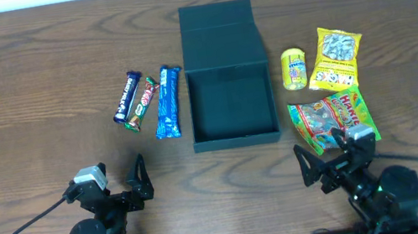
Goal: Pack container
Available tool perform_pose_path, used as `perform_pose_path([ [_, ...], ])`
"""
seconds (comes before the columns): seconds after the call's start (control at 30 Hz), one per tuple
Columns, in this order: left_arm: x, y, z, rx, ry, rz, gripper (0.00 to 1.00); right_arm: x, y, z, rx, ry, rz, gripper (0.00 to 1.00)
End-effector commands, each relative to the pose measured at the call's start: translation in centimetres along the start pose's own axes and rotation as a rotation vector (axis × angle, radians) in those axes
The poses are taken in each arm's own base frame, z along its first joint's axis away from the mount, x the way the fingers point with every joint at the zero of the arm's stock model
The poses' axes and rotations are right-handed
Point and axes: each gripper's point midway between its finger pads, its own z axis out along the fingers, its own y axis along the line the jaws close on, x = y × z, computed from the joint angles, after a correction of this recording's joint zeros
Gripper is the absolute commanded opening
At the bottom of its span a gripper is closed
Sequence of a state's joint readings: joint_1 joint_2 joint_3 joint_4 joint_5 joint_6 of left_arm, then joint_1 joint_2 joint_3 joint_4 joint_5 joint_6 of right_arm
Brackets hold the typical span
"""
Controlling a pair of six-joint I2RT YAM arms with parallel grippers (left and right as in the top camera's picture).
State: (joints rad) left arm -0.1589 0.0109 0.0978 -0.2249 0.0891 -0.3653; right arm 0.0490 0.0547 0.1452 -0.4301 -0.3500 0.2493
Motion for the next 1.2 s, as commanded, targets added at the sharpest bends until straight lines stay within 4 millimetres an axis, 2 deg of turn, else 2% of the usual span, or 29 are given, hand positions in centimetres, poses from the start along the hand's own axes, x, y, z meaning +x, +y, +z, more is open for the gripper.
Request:
perform_pose_path([
  [0.0,1.0,0.9,0.3,-0.031,0.016,0.012,0.95,-1.3,-1.1,-0.2,0.096,0.024,0.079,0.99],
  [0.1,1.0,0.9,0.3,-0.031,0.016,0.012,0.95,-2.5,-2.4,-0.1,0.207,0.1,0.116,0.99],
  [0.2,1.0,0.9,0.3,-0.031,0.016,0.012,0.95,-2.9,-4.2,0.2,0.345,0.207,0.2,0.99],
  [0.27,1.0,0.9,0.3,-0.031,0.016,0.012,0.95,-2.2,-6.3,-0.2,0.516,0.275,0.361,0.99],
  [0.33,1.0,0.9,0.3,-0.031,0.016,0.012,0.95,-1.6,-7.5,-0.2,0.632,0.315,0.509,0.99],
  [0.43,1.0,0.9,0.3,-0.031,0.016,0.012,0.95,-1.3,-7.4,2.1,0.63,0.382,0.608,0.99],
  [0.5,1.0,0.9,0.3,-0.031,0.016,0.012,0.95,-0.2,-7.6,3.3,0.629,0.446,0.625,0.99],
  [0.6,1.0,0.9,0.3,-0.031,0.016,0.012,0.95,2.1,-8.5,4.2,0.669,0.537,0.64,0.99],
  [0.73,1.0,0.9,0.3,-0.031,0.016,0.012,0.95,3.3,-8.9,5.3,0.671,0.573,0.651,0.99],
  [0.83,1.0,0.9,0.3,-0.031,0.016,0.012,0.95,3.9,-9.0,5.3,0.678,0.598,0.652,0.97],
  [0.87,1.0,0.9,0.3,-0.031,0.016,0.012,0.95,3.9,-9.0,5.3,0.68,0.601,0.654,0.9],
  [0.97,1.0,0.9,0.3,-0.031,0.016,0.012,0.95,4.3,-9.2,4.8,0.726,0.591,0.723,0.8],
  [1.17,1.0,0.9,0.3,-0.031,0.016,0.012,0.95,4.9,-10.9,4.0,0.853,0.551,0.848,0.76],
])
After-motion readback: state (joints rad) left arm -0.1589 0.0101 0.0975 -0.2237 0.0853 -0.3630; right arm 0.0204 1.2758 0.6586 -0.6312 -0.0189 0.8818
